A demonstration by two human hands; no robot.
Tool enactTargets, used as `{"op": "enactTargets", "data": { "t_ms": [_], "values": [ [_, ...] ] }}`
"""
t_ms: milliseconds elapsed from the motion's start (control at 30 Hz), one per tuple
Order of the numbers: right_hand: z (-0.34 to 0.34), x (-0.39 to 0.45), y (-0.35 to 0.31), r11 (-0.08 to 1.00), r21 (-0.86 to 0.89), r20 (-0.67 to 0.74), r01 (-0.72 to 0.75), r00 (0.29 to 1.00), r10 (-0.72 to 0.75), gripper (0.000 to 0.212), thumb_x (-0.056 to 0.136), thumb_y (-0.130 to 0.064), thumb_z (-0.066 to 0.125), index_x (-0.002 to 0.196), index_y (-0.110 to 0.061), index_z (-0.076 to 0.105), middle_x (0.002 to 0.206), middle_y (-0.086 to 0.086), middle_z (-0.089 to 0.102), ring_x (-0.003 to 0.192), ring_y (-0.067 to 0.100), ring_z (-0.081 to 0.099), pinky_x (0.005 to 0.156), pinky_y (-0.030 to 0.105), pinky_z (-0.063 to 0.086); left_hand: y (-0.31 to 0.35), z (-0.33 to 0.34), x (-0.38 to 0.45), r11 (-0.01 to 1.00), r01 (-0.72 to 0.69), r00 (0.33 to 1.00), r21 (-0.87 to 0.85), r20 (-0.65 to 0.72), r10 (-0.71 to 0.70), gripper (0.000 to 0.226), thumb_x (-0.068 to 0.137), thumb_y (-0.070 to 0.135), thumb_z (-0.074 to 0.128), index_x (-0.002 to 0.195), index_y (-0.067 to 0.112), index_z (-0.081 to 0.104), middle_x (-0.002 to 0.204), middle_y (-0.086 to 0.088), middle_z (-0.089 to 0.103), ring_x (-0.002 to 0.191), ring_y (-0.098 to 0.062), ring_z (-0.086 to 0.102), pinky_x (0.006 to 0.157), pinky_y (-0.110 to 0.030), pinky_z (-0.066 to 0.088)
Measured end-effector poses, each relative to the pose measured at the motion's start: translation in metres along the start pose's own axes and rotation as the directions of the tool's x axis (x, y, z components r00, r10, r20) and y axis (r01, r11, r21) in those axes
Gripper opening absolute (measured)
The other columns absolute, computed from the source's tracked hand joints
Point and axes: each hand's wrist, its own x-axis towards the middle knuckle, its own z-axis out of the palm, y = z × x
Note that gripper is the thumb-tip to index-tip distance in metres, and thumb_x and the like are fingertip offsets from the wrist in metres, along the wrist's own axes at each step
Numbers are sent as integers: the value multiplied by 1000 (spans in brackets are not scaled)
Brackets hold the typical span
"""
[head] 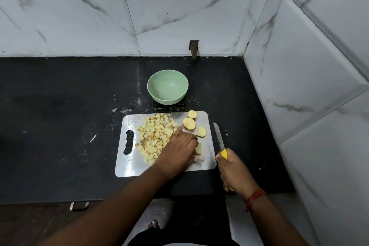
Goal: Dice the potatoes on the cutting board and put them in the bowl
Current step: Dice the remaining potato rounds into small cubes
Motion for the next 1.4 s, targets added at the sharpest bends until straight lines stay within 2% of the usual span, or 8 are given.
{"op": "enactTargets", "data": {
  "t_ms": [133, 267, 500, 800, 900, 1067, 1300, 1400],
  "values": [
    [7, -1, 2, 1000, -18, 19, -6, 1000, 7, 25, 101, -29, 44, 88, -7, 43, 57, 2, 39, 40, 15, 36, 39, 26, 35, -10, -1, -19, 992, -27, 998, 124, 59, 20, 27, 93, 33, 66, 108, 11, 66, 113, -7, 61, 111, -26, 57, 124, -54, 22],
    [12, -2, 8, 997, -66, 23, -30, 999, 32, 24, 100, -34, 44, 83, -18, 43, 60, 1, 43, 40, 14, 38, 41, 27, 37, -5, -2, -34, 981, -90, 992, 174, 98, 73, 37, 100, 41, 50, 118, 15, 68, 118, -5, 61, 121, -26, 55, 124, -55, 18],
    [17, -6, 13, 944, -329, -11, 9, 1000, -13, 18, 103, -34, 39, 96, -18, 41, 79, 10, 55, 56, 23, 55, 41, 28, 43, 5, -1, -33, 974, -103, 992, 200, 94, 85, 47, 105, 47, 41, 136, 16, 60, 128, -7, 59, 129, -30, 51, 122, -60, 19],
    [23, -8, 9, 785, -616, -18, 70, 995, -103, 14, 103, -23, 39, 105, -9, 41, 97, 14, 63, 85, 29, 63, 73, 36, 51, 2, 2, -32, 965, -132, 989, 225, 94, 114, 55, 107, 49, 33, 138, 13, 61, 139, -7, 57, 134, -32, 48, 123, -59, 17],
    [30, -2, 8, 754, -656, -24, 26, 998, -55, 12, 100, -15, 39, 109, -8, 41, 104, 17, 64, 90, 31, 64, 74, 34, 51, 1, 3, -34, 962, -154, 985, 225, 113, 132, 55, 106, 48, 37, 142, 13, 57, 142, -7, 56, 135, -32, 48, 123, -59, 15],
    [40, 5, 2, 687, -725, -23, -37, 999, 30, 28, 96, -6, 38, 124, -1, 41, 112, 19, 63, 98, 31, 64, 68, 28, 39, 0, 1, -33, 963, -165, 982, 212, 122, 142, 54, 106, 47, 37, 144, 14, 56, 144, -6, 57, 137, -31, 47, 123, -59, 15],
    [39, 8, -4, 691, -723, 22, -26, 998, 61, 27, 97, -10, 40, 122, -1, 48, 118, 22, 58, 109, 37, 58, 85, 32, 46, -1, 5, -36, 965, -149, 983, 215, 137, 121, 55, 106, 47, 41, 149, 14, 50, 147, -7, 54, 137, -31, 46, 123, -61, 15],
    [41, -5, 7, 689, -724, 21, -31, 998, 66, 18, 99, -11, 39, 116, -6, 44, 115, 20, 59, 106, 34, 60, 81, 30, 45, 0, 5, -36, 962, -154, 984, 225, 129, 127, 56, 107, 48, 36, 149, 13, 50, 146, -8, 55, 135, -31, 47, 122, -60, 17]
  ]
}}
